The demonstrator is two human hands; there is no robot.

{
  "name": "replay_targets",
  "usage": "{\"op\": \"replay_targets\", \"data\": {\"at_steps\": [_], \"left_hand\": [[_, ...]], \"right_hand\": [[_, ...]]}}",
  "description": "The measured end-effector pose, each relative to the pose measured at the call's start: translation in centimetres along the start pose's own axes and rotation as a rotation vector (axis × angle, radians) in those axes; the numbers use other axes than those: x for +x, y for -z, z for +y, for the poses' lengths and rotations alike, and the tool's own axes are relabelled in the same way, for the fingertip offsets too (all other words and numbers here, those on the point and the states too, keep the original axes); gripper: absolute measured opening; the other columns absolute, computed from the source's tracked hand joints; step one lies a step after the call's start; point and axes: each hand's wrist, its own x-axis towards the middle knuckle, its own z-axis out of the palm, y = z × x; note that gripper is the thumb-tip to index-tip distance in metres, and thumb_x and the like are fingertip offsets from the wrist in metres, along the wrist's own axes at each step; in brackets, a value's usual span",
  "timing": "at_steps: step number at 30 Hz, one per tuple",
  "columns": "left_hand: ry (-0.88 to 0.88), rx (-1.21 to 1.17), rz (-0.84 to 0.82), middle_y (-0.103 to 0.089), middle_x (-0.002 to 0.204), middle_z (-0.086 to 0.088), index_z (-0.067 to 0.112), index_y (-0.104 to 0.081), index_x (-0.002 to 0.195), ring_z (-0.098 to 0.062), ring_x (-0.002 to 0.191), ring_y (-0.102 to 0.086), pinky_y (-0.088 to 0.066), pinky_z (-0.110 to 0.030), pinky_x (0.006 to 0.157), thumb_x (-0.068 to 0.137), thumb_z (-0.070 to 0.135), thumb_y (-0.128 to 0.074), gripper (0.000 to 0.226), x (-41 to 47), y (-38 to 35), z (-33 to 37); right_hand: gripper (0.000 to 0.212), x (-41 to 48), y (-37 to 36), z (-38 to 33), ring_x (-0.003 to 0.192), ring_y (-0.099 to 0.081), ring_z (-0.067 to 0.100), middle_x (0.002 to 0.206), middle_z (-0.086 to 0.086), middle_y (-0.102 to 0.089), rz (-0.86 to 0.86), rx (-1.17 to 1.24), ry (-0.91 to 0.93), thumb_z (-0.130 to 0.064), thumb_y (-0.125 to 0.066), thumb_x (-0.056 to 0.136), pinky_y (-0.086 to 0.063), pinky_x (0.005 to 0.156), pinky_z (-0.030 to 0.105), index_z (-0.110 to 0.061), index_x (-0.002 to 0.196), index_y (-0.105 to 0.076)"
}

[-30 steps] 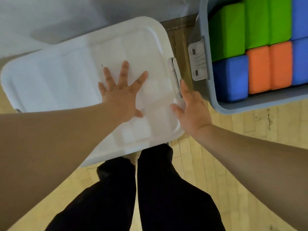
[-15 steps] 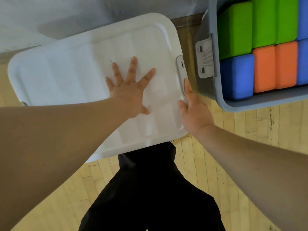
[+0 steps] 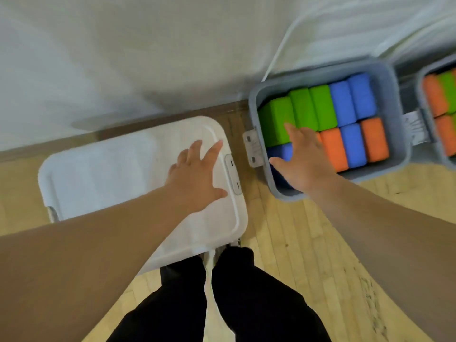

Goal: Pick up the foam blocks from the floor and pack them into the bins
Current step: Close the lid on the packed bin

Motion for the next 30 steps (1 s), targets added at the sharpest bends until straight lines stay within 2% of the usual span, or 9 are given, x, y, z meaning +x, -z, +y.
{"op": "replay_targets", "data": {"at_steps": [3,6,10,18,21,24,26,29,30], "left_hand": [[-0.096,-0.075,0.135,-0.002,0.169,-0.004,0.043,0.008,0.158,-0.037,0.154,-0.016,-0.031,-0.057,0.117,0.082,0.064,-0.074,0.113,2.3,5.9,4.4],[-0.205,-0.151,0.248,-0.01,0.164,-0.006,0.041,0.0,0.16,-0.036,0.147,-0.027,-0.033,-0.052,0.118,0.08,0.057,-0.079,0.113,5.5,10.7,9.2],[-0.262,-0.183,0.343,-0.01,0.163,0.0,0.041,-0.002,0.161,-0.032,0.143,-0.033,-0.036,-0.048,0.116,0.082,0.055,-0.079,0.111,10.1,14.3,16.4],[-0.041,-0.25,0.443,-0.01,0.163,0.002,0.039,-0.007,0.161,-0.03,0.137,-0.044,-0.042,-0.04,0.109,0.08,0.052,-0.082,0.112,17.7,14.6,27.7],[0.091,-0.264,0.459,-0.012,0.156,0.003,0.038,-0.01,0.161,-0.021,0.109,-0.052,-0.044,-0.03,0.087,0.079,0.055,-0.081,0.11,18.7,14.6,29.9],[0.164,-0.245,0.458,-0.016,0.149,0.0,0.039,-0.015,0.16,-0.019,0.089,-0.051,-0.039,-0.028,0.084,0.08,0.061,-0.077,0.104,18.8,14.7,31.2],[0.2,-0.255,0.452,-0.011,0.152,0.0,0.04,-0.018,0.159,-0.023,0.096,-0.053,-0.042,-0.03,0.088,0.082,0.062,-0.074,0.098,18.7,14.3,32.0],[0.204,-0.337,0.456,0.006,0.161,0.006,0.047,-0.019,0.153,-0.033,0.132,-0.046,-0.047,-0.041,0.104,0.082,0.06,-0.075,0.091,18.9,12.7,33.0],[0.208,-0.363,0.469,0.008,0.162,0.006,0.048,-0.019,0.152,-0.034,0.136,-0.043,-0.047,-0.043,0.105,0.082,0.059,-0.075,0.09,19.0,12.3,33.4]], "right_hand": [[0.093,2.9,7.1,1.8,0.151,-0.022,0.035,0.163,0.017,-0.025,0.11,-0.081,0.027,-0.046,-0.075,0.087,-0.025,0.122,0.048,-0.027,0.161,-0.022],[0.091,6.4,13.5,4.7,0.143,-0.034,0.041,0.153,0.02,-0.039,0.259,-0.184,0.131,-0.046,-0.078,0.081,-0.031,0.117,0.051,-0.021,0.156,-0.034],[0.084,11.2,21.5,8.6,0.138,-0.033,0.044,0.154,0.018,-0.036,0.348,-0.281,0.255,-0.041,-0.077,0.085,-0.033,0.114,0.052,-0.023,0.157,-0.035],[0.085,19.6,28.9,15.4,0.141,-0.03,0.041,0.155,0.012,-0.033,0.205,-0.383,0.433,-0.047,-0.072,0.087,-0.031,0.114,0.052,-0.027,0.157,-0.028],[0.081,21.5,30.2,17.3,0.137,-0.034,0.042,0.152,0.012,-0.034,0.17,-0.405,0.495,-0.045,-0.073,0.085,-0.032,0.113,0.049,-0.027,0.153,-0.032],[0.073,22.4,31.0,17.8,0.133,-0.039,0.04,0.15,0.012,-0.035,0.125,-0.354,0.546,-0.042,-0.07,0.09,-0.034,0.113,0.045,-0.026,0.153,-0.036],[0.069,23.0,31.8,18.0,0.131,-0.041,0.039,0.15,0.012,-0.036,0.07,-0.343,0.554,-0.044,-0.069,0.091,-0.036,0.11,0.043,-0.026,0.152,-0.041],[0.072,24.1,33.6,18.7,0.128,-0.047,0.036,0.15,0.011,-0.036,-0.045,-0.328,0.472,-0.048,-0.07,0.09,-0.04,0.107,0.041,-0.029,0.152,-0.04],[0.073,24.3,33.8,19.2,0.129,-0.048,0.036,0.152,0.011,-0.034,-0.072,-0.319,0.441,-0.047,-0.07,0.091,-0.04,0.107,0.04,-0.03,0.154,-0.037]]}}
